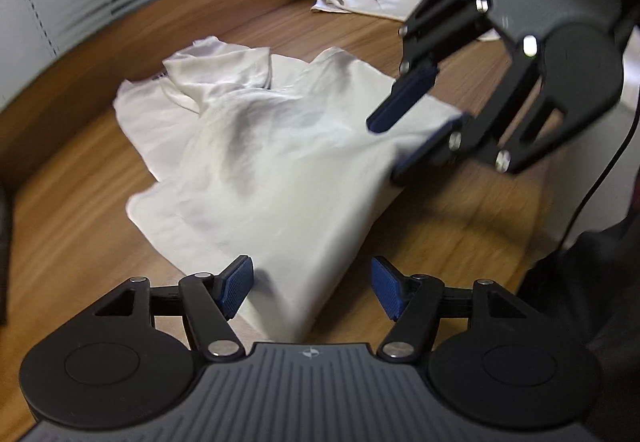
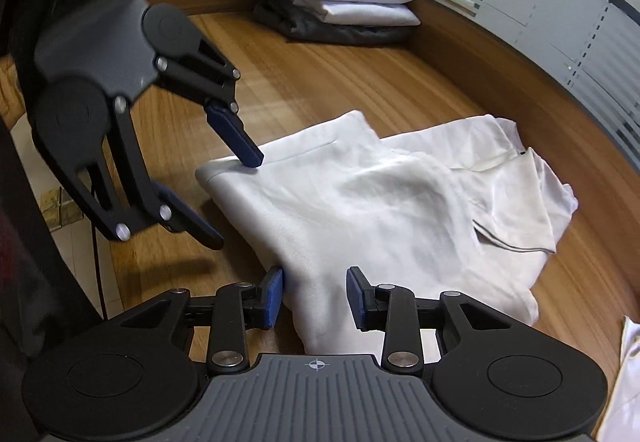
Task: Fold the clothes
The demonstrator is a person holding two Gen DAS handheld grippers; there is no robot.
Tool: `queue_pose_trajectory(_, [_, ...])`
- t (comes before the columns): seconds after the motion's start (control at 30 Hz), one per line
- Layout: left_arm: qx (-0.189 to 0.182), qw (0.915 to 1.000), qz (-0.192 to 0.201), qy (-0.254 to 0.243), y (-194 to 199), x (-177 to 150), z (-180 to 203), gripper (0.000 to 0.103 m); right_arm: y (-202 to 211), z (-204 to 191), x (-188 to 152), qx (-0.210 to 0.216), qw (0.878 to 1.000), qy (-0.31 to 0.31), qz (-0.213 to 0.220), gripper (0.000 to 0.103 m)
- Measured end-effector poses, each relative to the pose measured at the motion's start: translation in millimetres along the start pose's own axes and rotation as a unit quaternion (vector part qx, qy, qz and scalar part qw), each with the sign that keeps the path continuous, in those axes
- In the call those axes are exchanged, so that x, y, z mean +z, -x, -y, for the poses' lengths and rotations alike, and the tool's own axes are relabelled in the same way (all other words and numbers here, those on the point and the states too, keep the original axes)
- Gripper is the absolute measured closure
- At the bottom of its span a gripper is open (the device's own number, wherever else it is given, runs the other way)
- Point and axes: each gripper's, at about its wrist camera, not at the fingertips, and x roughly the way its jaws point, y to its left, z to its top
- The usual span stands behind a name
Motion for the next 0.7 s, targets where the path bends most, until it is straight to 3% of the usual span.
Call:
queue_pose_trajectory(0.07, [0.013,0.9999,0.003,-0.007,-1.6,-2.9,-1.0,0.037,0.9,4.8,1.3,0.003,1.000,-0.018,0.000,0.066])
queue_pose_trajectory(0.13, [0.027,0.9996,0.007,-0.008,-0.9,-5.3,-4.4,0.073,1.8,9.0,1.0,0.006,0.999,-0.038,0.001,0.066])
queue_pose_trajectory(0.23, [0.031,0.9994,0.017,0.003,4.9,-2.6,-11.1,0.091,2.8,10.7,-3.0,0.010,0.998,-0.056,0.002,0.065])
queue_pose_trajectory(0.4, [0.027,0.9988,0.023,0.035,13.6,13.7,-22.3,0.094,3.7,5.8,-17.2,0.019,0.997,-0.069,0.000,0.057])
queue_pose_trajectory(0.6, [0.015,0.9966,0.031,0.074,21.5,29.5,-35.3,0.094,-1.5,-5.5,-38.9,-0.021,0.999,-0.022,-0.024,0.058])
queue_pose_trajectory(0.63, [0.013,0.9965,0.032,0.076,22.7,30.6,-37.1,0.095,-0.3,-6.2,-41.2,-0.032,0.999,-0.015,-0.020,0.059])
queue_pose_trajectory(0.7, [0.009,0.9964,0.034,0.077,25.3,31.3,-38.9,0.096,2.1,-3.8,-43.0,-0.050,0.998,-0.007,-0.023,0.080])
